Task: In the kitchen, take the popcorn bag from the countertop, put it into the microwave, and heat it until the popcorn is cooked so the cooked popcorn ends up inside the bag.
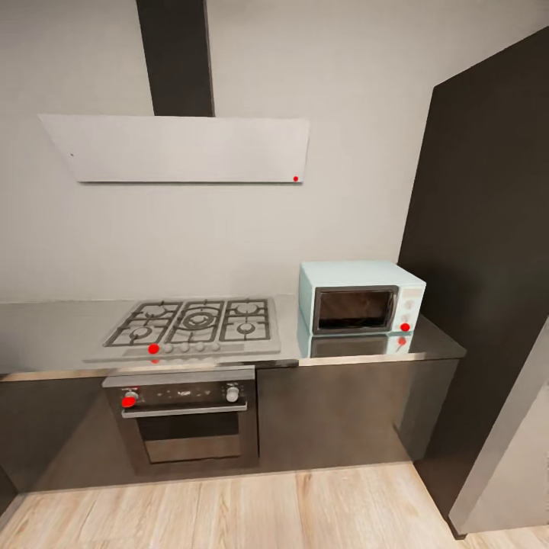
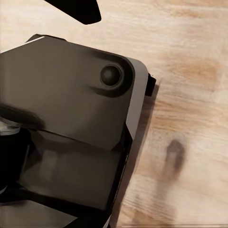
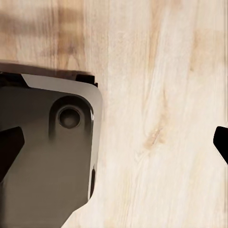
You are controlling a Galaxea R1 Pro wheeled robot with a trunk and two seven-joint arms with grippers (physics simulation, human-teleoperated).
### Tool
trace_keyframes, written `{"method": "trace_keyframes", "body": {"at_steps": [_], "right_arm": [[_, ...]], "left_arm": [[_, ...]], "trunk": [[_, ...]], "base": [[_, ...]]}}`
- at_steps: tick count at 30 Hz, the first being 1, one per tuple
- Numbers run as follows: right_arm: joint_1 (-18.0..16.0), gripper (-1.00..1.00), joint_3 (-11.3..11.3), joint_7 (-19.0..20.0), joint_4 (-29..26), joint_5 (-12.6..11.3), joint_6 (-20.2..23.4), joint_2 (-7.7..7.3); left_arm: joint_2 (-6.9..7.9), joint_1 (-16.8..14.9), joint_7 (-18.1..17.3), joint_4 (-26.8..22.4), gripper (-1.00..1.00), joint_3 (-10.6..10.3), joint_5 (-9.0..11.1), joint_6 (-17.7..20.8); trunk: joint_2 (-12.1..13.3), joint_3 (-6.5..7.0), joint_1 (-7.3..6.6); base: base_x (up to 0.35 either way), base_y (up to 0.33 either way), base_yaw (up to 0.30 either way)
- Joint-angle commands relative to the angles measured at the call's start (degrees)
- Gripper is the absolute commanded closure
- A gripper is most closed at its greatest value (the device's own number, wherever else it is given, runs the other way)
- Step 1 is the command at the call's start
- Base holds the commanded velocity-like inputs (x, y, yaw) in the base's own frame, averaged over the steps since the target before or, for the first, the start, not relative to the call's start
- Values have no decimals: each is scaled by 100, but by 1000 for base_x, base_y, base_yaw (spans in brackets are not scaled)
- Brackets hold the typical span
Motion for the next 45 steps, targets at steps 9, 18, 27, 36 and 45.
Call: {"method": "trace_keyframes", "body": {"at_steps": [9,18,27,36,45], "right_arm": [[-9,-100,42,20,17,4,-25,0],[-9,-100,35,29,17,14,-24,7],[-9,-100,43,29,17,20,-17,0],[-9,-100,35,28,17,26,-25,3],[-9,-100,33,20,17,8,-43,0]], "left_arm": [[4,-6,15,4,-100,6,23,-21],[4,-5,15,4,-100,6,25,-21],[4,-3,15,4,-100,6,25,-21],[4,-4,15,4,-100,6,25,-21],[4,-4,15,4,-100,6,25,-21]], "trunk": [[-10,-11,2],[-10,-11,2],[-10,-11,2],[-10,-11,2],[-10,-11,2]], "base": [[33,-281,0],[82,-268,0],[35,-72,153],[0,0,59],[0,0,25]]}}
